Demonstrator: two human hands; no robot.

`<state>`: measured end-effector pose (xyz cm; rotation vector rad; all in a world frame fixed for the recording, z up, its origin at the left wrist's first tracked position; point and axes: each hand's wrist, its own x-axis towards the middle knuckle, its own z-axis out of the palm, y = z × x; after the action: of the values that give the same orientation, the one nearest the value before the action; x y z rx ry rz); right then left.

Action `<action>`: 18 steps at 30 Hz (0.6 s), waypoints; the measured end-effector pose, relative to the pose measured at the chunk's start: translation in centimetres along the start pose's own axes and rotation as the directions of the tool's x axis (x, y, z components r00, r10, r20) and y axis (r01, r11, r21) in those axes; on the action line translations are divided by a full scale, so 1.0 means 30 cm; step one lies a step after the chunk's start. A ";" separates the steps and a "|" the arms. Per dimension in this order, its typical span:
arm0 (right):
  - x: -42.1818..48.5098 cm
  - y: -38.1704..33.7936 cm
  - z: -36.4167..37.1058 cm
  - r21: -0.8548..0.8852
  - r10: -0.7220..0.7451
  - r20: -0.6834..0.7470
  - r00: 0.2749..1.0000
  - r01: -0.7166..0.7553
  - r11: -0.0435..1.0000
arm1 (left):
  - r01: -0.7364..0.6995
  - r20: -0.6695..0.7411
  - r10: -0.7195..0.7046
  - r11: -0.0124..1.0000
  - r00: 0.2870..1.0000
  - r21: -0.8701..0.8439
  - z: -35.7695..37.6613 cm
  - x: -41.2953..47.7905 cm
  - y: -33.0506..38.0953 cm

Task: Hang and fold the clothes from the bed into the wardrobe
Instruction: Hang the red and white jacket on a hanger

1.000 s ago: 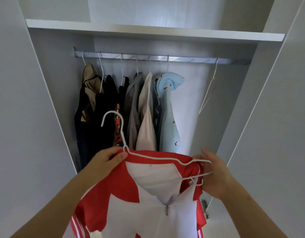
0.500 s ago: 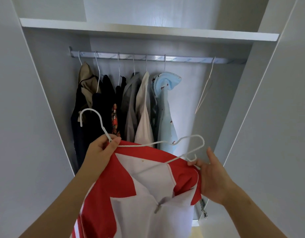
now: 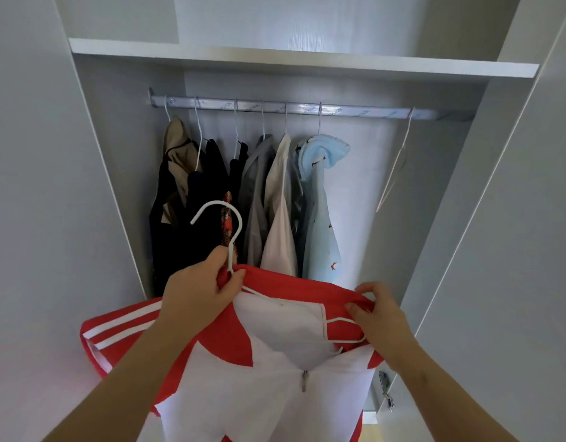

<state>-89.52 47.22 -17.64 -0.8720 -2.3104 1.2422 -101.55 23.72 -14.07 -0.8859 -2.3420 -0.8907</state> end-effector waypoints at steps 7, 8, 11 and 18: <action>-0.072 -0.090 0.090 0.111 -0.199 -0.255 0.946 0.233 0.966 | 0.080 -0.014 -0.079 0.995 0.997 0.064 0.081 -0.044 0.110; -0.088 -0.103 0.100 0.150 -0.227 -0.231 0.946 0.265 0.952 | 0.057 0.017 -0.058 0.994 0.998 0.092 0.099 -0.053 0.128; -0.139 -0.130 0.128 0.206 -0.413 0.027 0.910 0.400 0.893 | 0.108 0.123 -0.113 0.993 0.986 0.047 0.136 -0.059 0.125; -0.112 -0.121 0.054 -0.395 -0.658 -0.202 0.726 0.554 0.733 | 0.139 0.198 -0.053 0.880 0.979 -0.454 0.100 -0.038 0.074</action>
<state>-89.24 42.45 -15.59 -0.2892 -2.2497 0.4110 -99.80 26.67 -15.91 -1.0793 -2.3770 -1.5192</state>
